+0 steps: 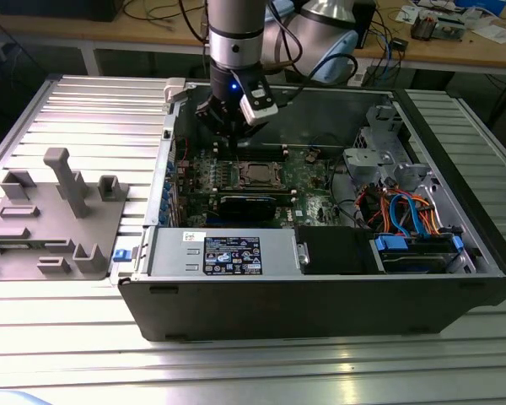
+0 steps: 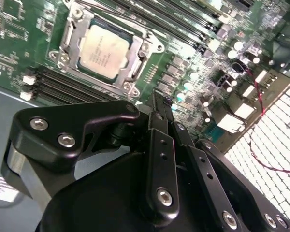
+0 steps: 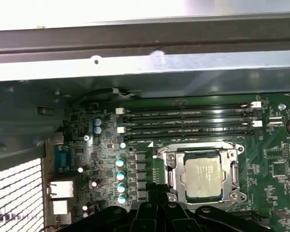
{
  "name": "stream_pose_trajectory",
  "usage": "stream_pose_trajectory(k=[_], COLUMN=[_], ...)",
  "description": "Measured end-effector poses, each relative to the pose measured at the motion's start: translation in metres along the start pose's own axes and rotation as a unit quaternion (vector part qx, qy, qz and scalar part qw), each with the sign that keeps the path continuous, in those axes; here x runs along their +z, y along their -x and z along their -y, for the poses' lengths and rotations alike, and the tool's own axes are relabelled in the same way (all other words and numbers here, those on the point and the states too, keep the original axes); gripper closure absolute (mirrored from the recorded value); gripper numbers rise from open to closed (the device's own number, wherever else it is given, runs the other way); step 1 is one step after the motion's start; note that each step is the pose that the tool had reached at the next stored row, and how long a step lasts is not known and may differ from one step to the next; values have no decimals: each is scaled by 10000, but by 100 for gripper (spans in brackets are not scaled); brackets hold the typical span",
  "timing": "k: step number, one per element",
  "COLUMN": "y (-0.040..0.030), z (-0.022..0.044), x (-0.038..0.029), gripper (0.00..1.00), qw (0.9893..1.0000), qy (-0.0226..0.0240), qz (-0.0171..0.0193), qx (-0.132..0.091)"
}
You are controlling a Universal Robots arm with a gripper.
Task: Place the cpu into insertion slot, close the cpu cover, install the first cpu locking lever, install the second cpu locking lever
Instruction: 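Install the first cpu locking lever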
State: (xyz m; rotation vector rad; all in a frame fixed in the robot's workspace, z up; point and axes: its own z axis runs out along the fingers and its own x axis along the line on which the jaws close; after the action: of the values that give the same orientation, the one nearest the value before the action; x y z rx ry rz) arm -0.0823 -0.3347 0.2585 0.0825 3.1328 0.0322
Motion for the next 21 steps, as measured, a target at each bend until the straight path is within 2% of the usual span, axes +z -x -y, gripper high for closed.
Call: stream_pose_trajectory(k=[4,10,16,19,21], y=[-65,-87,-93,-98,-98], z=[-17,-98,-145,-229,-242], x=[0,1,10,16,16], gripper=[89,89,89,89,89], qw=[10000,9999,9996,9995,9995], qy=[12,30,107,157,168], qz=[-1,-4,-10,-12,-13], qx=[-38,-100,-248,-259,-259])
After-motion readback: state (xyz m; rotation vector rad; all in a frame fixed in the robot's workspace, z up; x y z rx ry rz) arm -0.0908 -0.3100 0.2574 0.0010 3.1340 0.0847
